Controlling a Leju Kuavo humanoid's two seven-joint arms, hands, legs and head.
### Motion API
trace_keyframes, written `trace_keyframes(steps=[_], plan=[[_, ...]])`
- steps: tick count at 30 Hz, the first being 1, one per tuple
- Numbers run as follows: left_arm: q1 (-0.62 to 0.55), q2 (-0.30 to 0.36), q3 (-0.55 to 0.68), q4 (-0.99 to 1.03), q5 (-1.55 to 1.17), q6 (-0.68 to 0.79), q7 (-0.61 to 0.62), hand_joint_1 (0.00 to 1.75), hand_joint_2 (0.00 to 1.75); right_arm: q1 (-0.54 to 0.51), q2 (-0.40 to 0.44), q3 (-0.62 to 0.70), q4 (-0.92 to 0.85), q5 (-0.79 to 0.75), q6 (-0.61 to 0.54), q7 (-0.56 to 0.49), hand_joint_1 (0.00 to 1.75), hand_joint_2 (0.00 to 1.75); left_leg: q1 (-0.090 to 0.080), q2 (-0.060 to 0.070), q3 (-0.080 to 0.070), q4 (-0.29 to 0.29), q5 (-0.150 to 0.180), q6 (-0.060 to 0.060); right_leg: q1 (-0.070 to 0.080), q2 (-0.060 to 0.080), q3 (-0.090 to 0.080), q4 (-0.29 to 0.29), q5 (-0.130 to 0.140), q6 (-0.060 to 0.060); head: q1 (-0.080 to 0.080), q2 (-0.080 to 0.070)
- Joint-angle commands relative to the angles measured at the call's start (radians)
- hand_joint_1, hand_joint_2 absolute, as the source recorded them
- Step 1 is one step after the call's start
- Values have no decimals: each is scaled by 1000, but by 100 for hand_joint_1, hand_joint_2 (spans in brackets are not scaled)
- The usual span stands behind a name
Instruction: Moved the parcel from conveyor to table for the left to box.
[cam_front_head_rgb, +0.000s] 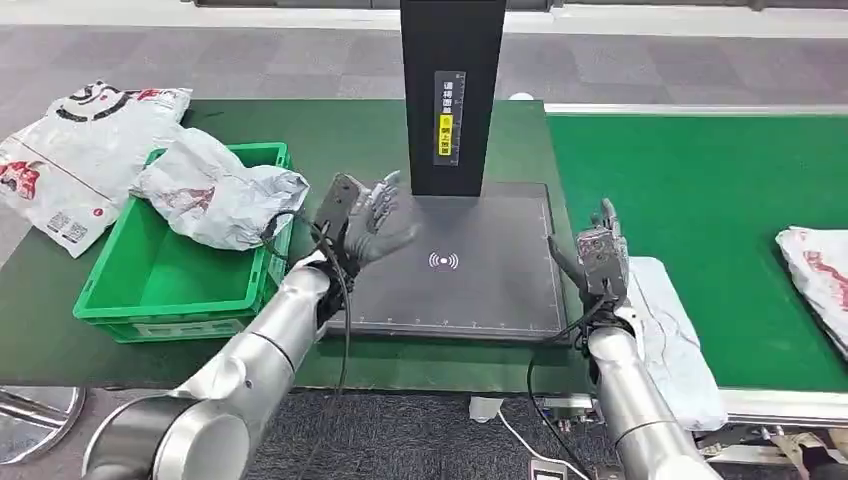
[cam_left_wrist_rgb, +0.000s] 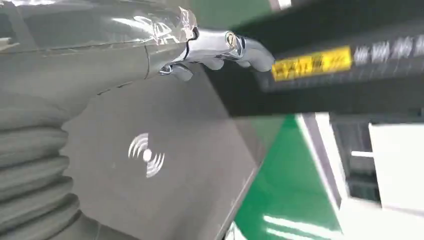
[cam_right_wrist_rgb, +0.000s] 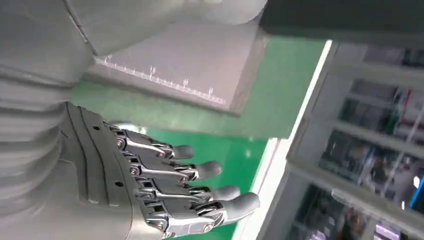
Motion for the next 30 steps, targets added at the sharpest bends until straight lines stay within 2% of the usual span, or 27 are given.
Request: trace_keyframes(steps=[1, 3, 5, 6, 7, 8, 9, 18, 20, 24, 28, 30], plan=[[5, 1, -148, 33, 33, 33, 12, 0, 175, -54, -14, 68, 135, 37, -99, 29, 0, 175, 1, 1, 2, -1, -1, 0, 0, 2, 2, -1, 0, 0, 0, 0], [18, 1, -208, 37, 66, 65, 1, 0, 175, -31, -32, 63, 141, 110, -249, 79, 0, 175, 2, 0, 3, -1, -1, 0, 0, 2, 4, -2, 0, 0, 0, 0], [34, 1, -277, 35, 111, 92, -10, 0, 175, -6, -54, 42, 156, 174, -352, 126, 0, 175, 1, -2, 2, -1, 0, 0, 0, -1, 3, -2, 0, 0, 0, 0], [40, 1, -310, 33, 136, 107, -15, 0, 175, 20, -55, -26, 132, 263, -366, 140, 0, 175, 1, -2, 3, -2, -1, 0, 0, -1, 4, -3, -1, 0, 0, 0], [45, 1, -345, 29, 167, 118, -18, 0, 175, 47, -44, -156, 100, 423, -366, 187, 0, 175, 1, -3, 2, -1, 0, 0, 0, -2, 4, -2, -1, 0, 0, 0], [49, 1, -372, 26, 190, 133, -22, 0, 175, 66, -24, -277, 74, 553, -366, 191, 0, 175, 2, -5, 4, -3, 0, 0, 0, -3, 6, -4, -1, 0, 0, 0], [49, 1, -378, 24, 198, 135, -23, 0, 175, 73, -22, -307, 67, 583, -366, 190, 0, 175, 1, -5, 3, -2, 0, 0, 0, -4, 4, -3, -1, 0, 0, 0], [48, 1, -383, 23, 204, 137, -22, 0, 175, 70, -19, -325, 77, 589, -366, 176, 0, 175, 1, 0, 1, 0, -2, 1, -1, 2, 1, -2, -1, 0, 0, 0], [51, 2, -398, 21, 229, 149, -15, 0, 175, 100, 15, -483, 5, 819, -366, 260, 0, 175, 1, 0, 2, -1, -2, 1, 0, 2, 3, -2, -1, 0, 0, 0], [60, 10, -400, 21, 262, 163, -14, 0, 175, 112, 38, -676, -10, 989, -366, 270, 0, 175, 1, -2, 2, -1, -2, 1, -1, 0, 3, -2, -2, 0, 0, 0], [59, 17, -398, 17, 284, 169, -15, 0, 175, 105, 32, -684, 32, 1101, -366, 395, 0, 175, 1, 0, 3, -1, -3, 1, 0, 1, 4, -3, -2, 0, 0, 0], [58, 20, -403, 15, 288, 172, -14, 0, 175, 79, 0, -641, 157, 1148, -366, 517, 0, 175, 1, 1, 2, -1, -2, 1, -1, 2, 3, -2, -1, 1, 0, 0]])
